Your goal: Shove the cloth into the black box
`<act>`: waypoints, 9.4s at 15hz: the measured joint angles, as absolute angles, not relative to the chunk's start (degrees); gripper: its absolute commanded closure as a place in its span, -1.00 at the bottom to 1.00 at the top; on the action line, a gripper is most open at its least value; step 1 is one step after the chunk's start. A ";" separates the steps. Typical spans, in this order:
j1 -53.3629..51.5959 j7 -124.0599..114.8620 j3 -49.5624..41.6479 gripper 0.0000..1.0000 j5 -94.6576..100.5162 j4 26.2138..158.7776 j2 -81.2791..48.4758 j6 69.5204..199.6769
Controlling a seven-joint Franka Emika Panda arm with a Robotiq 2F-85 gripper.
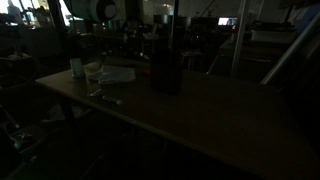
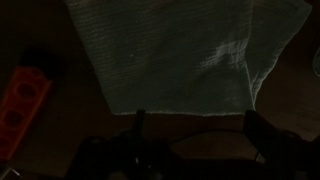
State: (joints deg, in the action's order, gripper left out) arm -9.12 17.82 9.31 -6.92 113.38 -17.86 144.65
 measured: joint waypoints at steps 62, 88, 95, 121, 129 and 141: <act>2.13 4.90 -3.94 1.00 19.73 103.51 -18.55 118.75; 11.13 19.92 -0.09 0.26 -15.90 91.01 -29.37 102.45; 9.90 19.96 -0.11 -0.64 -9.09 90.92 -25.24 103.08; 7.38 20.06 -0.14 1.00 -5.69 97.95 -17.82 107.98; 7.41 21.96 -0.29 1.00 -5.47 97.35 -22.11 112.61; 7.41 23.95 0.15 1.00 -5.46 95.79 -25.23 111.71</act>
State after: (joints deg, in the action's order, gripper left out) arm 7.41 23.95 0.15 -5.46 95.79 -25.23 111.71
